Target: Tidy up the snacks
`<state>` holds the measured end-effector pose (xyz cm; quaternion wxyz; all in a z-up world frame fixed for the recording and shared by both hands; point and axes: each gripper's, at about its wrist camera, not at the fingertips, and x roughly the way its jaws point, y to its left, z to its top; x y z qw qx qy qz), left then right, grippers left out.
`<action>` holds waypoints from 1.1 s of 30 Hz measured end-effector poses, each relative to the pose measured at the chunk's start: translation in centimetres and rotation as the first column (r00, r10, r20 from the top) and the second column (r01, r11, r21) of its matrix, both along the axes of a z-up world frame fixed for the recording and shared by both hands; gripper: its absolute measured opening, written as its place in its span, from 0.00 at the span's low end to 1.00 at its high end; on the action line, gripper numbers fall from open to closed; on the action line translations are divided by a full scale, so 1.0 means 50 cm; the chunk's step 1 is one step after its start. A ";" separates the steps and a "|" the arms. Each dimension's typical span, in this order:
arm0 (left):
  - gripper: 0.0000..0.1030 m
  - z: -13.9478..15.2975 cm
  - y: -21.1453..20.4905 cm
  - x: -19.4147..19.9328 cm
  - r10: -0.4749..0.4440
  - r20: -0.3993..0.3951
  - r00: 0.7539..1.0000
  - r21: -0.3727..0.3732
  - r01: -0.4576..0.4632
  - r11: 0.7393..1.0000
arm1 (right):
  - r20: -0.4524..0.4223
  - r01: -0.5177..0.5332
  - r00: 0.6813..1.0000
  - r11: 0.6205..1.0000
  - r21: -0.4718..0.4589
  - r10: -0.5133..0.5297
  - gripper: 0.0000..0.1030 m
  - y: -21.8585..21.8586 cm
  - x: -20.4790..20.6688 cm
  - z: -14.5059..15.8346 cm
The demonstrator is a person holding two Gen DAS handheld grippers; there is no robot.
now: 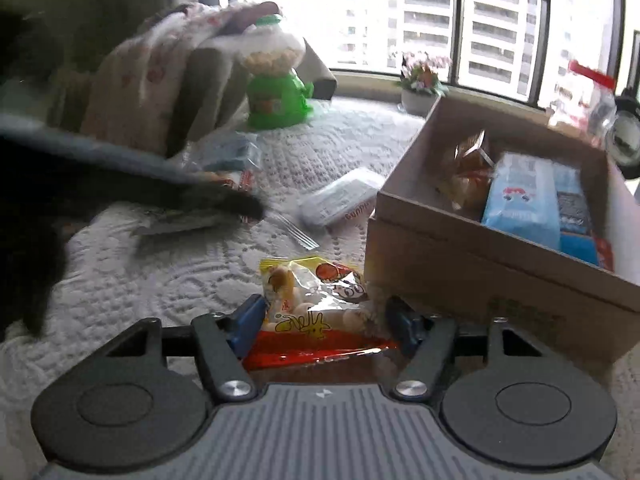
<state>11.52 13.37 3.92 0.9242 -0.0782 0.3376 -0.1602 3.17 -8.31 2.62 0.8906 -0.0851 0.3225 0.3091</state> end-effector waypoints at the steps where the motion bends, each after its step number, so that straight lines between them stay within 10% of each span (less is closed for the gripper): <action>1: 0.17 0.002 -0.009 0.017 0.006 0.003 1.000 0.007 -0.006 1.000 | 0.012 0.001 1.000 1.000 -0.005 -0.001 0.63 -0.008 -0.013 0.004; 11: 0.20 -0.037 -0.164 0.091 -0.079 -0.004 0.997 0.351 0.075 0.933 | 0.112 0.210 0.973 0.976 -0.064 -0.202 0.65 -0.148 -0.080 -0.042; 17: 0.30 -0.030 -0.171 0.085 -0.159 -0.040 0.987 0.330 0.163 0.930 | 0.062 0.229 0.971 0.973 0.041 -0.231 0.67 -0.183 -0.068 -0.038; 22: 0.30 -0.037 -0.163 0.089 -0.053 0.030 0.998 0.440 0.034 0.897 | 0.034 0.242 0.969 0.967 0.076 -0.245 0.70 -0.191 -0.059 -0.042; 33: 0.49 -0.045 -0.125 0.153 0.002 -0.094 0.996 0.292 0.026 0.956 | 0.001 0.237 0.972 0.971 0.043 -0.237 0.80 -0.176 -0.052 -0.053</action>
